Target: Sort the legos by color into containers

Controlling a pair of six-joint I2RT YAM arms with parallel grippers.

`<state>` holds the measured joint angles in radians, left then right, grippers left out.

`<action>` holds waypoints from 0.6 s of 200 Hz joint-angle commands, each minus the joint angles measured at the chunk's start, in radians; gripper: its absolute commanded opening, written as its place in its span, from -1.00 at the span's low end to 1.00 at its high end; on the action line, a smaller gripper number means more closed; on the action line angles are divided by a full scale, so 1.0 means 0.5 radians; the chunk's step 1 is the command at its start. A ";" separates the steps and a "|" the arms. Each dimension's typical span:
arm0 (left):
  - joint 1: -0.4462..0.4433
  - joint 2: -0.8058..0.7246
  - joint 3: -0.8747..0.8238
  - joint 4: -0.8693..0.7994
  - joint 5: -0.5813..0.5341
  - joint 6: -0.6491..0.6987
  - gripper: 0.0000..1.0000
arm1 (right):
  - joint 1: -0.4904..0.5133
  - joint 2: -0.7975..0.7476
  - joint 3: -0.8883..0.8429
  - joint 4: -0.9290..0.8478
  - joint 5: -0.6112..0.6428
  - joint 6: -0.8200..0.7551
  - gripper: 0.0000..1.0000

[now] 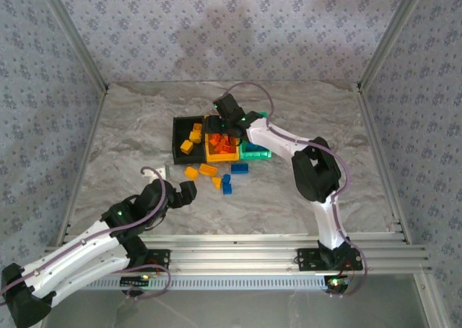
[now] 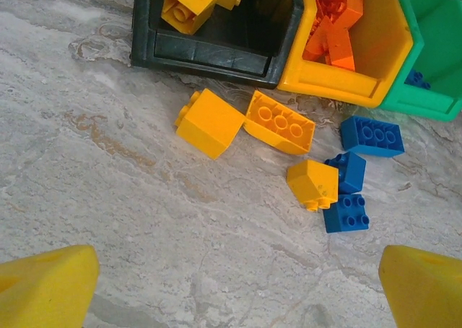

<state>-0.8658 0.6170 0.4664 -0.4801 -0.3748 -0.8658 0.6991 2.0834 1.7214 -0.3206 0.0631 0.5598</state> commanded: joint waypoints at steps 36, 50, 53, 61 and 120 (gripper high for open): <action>0.023 0.191 0.110 0.005 -0.005 0.034 0.99 | 0.071 -0.634 -0.525 0.242 0.027 0.039 0.41; 0.056 0.333 0.187 -0.012 0.032 0.072 0.99 | 0.101 -0.799 -0.744 0.312 0.043 0.066 0.42; 0.066 0.368 0.202 -0.017 0.038 0.084 0.99 | 0.106 -0.833 -0.780 0.329 0.046 0.072 0.42; 0.092 0.465 0.257 -0.020 0.051 0.133 0.99 | 0.124 -0.924 -0.912 0.359 0.055 0.094 0.42; 0.308 1.149 0.454 0.239 0.130 0.419 0.66 | 0.168 -1.380 -1.535 0.411 0.124 0.205 0.44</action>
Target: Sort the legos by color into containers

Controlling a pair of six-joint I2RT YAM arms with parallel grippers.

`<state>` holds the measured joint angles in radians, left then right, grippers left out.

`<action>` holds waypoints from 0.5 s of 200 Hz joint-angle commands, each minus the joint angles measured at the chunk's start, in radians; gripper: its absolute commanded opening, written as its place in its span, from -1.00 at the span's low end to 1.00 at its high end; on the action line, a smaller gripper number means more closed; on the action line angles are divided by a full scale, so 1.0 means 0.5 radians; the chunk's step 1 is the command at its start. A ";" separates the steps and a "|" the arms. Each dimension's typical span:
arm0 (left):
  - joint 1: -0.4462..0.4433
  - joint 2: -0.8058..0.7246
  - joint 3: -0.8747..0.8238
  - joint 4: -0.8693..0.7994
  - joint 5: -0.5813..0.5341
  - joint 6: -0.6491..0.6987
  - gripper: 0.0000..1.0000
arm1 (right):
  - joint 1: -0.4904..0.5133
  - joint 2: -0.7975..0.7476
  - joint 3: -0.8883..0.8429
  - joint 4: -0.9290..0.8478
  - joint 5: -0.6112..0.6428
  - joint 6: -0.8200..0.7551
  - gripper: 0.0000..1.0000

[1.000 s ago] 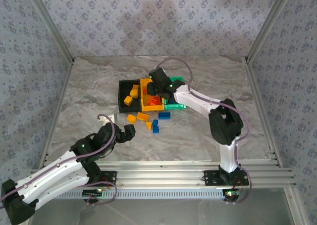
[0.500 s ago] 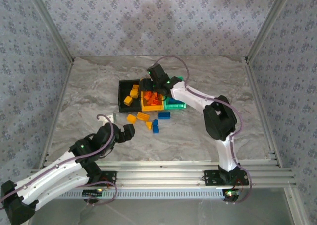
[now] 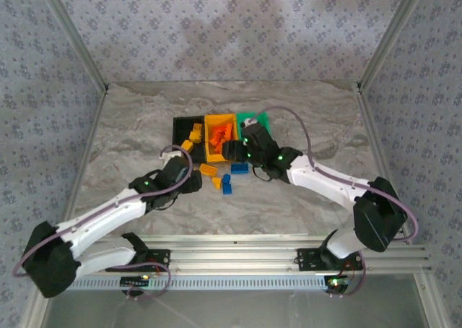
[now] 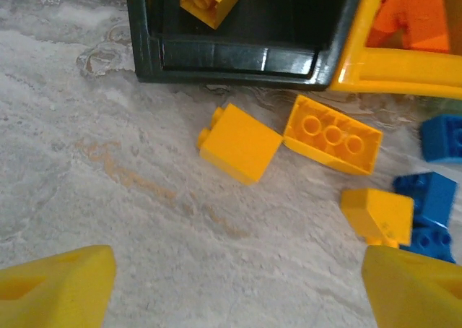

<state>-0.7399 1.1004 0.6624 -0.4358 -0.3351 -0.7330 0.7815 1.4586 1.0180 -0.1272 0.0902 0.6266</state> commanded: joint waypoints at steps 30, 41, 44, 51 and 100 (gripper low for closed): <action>0.131 0.362 0.081 0.315 0.056 0.200 0.55 | 0.001 -0.256 -0.239 -0.003 0.111 0.078 0.45; 0.150 0.422 0.111 0.339 0.048 0.232 0.51 | -0.002 -0.291 -0.266 -0.003 0.119 0.083 0.45; 0.154 0.442 0.120 0.343 0.042 0.241 0.51 | -0.004 -0.299 -0.270 -0.003 0.121 0.085 0.45; 0.159 0.484 0.147 0.344 0.036 0.256 0.49 | -0.004 -0.322 -0.282 -0.003 0.125 0.084 0.45; 0.191 0.715 0.231 0.419 -0.014 0.312 0.51 | -0.011 -0.407 -0.323 -0.008 0.151 0.080 0.46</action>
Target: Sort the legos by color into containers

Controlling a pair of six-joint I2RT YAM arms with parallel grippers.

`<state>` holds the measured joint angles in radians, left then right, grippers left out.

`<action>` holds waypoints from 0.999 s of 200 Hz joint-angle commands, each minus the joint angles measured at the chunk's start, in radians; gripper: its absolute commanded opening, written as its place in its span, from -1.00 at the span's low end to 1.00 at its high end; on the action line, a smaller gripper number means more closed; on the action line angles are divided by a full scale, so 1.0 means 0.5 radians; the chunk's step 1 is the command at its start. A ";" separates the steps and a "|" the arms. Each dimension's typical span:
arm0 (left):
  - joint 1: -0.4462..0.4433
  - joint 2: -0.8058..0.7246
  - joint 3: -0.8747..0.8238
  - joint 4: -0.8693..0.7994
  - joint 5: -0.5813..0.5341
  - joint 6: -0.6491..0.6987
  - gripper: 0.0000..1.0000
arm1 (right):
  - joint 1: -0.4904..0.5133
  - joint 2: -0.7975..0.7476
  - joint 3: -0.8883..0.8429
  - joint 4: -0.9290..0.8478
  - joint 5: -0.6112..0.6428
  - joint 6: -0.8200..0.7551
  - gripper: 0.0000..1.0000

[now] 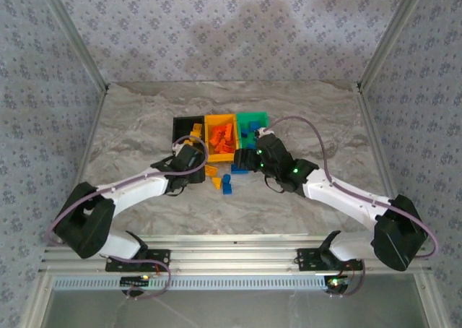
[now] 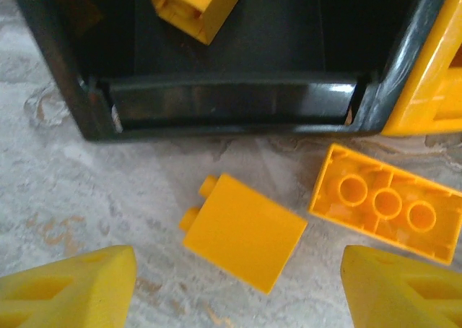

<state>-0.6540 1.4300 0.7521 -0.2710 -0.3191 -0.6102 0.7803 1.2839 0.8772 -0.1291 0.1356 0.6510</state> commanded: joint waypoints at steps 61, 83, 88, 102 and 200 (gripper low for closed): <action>0.093 0.202 0.033 0.166 -0.044 0.028 0.51 | -0.030 -0.112 -0.081 -0.015 0.074 0.022 0.46; 0.096 0.139 -0.048 0.106 -0.098 -0.039 0.45 | -0.043 -0.146 -0.095 -0.017 0.070 0.023 0.46; 0.101 0.115 -0.072 0.093 -0.102 -0.052 0.43 | -0.044 -0.154 -0.097 -0.018 0.070 0.023 0.46; 0.114 0.042 -0.134 0.021 -0.138 -0.104 0.35 | -0.048 -0.178 -0.104 -0.008 0.069 0.026 0.47; 0.185 -0.062 -0.177 0.133 0.032 -0.079 0.67 | -0.045 -0.217 -0.116 -0.004 0.045 0.051 0.47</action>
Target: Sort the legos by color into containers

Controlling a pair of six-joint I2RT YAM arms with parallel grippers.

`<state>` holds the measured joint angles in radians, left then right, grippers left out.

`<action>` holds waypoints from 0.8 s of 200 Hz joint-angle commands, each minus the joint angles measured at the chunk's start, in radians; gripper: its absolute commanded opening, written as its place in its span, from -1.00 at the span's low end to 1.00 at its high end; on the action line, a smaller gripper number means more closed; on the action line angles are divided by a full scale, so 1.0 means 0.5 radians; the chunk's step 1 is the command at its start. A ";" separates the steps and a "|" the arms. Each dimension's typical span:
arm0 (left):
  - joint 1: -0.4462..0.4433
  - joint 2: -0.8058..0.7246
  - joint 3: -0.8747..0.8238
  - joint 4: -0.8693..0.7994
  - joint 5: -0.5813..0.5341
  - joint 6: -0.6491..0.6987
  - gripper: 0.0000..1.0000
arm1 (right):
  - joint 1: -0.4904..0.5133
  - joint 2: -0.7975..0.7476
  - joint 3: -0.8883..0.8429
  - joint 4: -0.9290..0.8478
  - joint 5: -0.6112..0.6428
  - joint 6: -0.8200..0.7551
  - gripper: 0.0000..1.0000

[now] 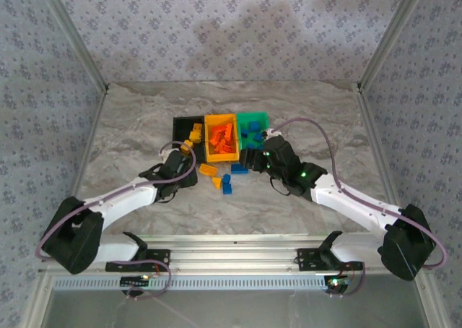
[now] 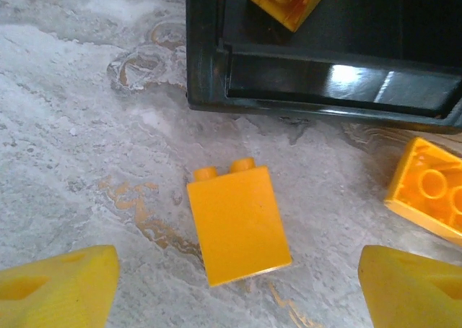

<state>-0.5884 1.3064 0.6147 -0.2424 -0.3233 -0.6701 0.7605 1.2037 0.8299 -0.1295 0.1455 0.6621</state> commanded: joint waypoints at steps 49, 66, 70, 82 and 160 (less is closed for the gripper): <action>0.116 0.398 0.129 0.194 0.033 0.050 0.25 | -0.002 -0.146 -0.044 -0.038 0.057 0.033 0.48; 0.117 0.377 0.116 0.209 0.025 0.061 0.07 | -0.002 -0.161 -0.057 -0.032 0.059 0.041 0.48; 0.118 0.373 0.111 0.209 0.020 0.065 0.02 | -0.001 -0.161 -0.060 -0.026 0.059 0.043 0.48; 0.116 0.357 0.108 0.199 0.011 0.077 -0.13 | 0.001 -0.159 -0.066 -0.017 0.058 0.047 0.48; -0.046 -0.468 0.035 -0.309 0.102 -0.055 -0.34 | 0.002 -0.198 -0.153 -0.006 0.055 0.093 0.49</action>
<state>-0.5819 1.2175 0.6010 -0.2684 -0.2920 -0.6601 0.7609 1.1347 0.7811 -0.1307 0.1463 0.6800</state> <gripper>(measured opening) 0.340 0.743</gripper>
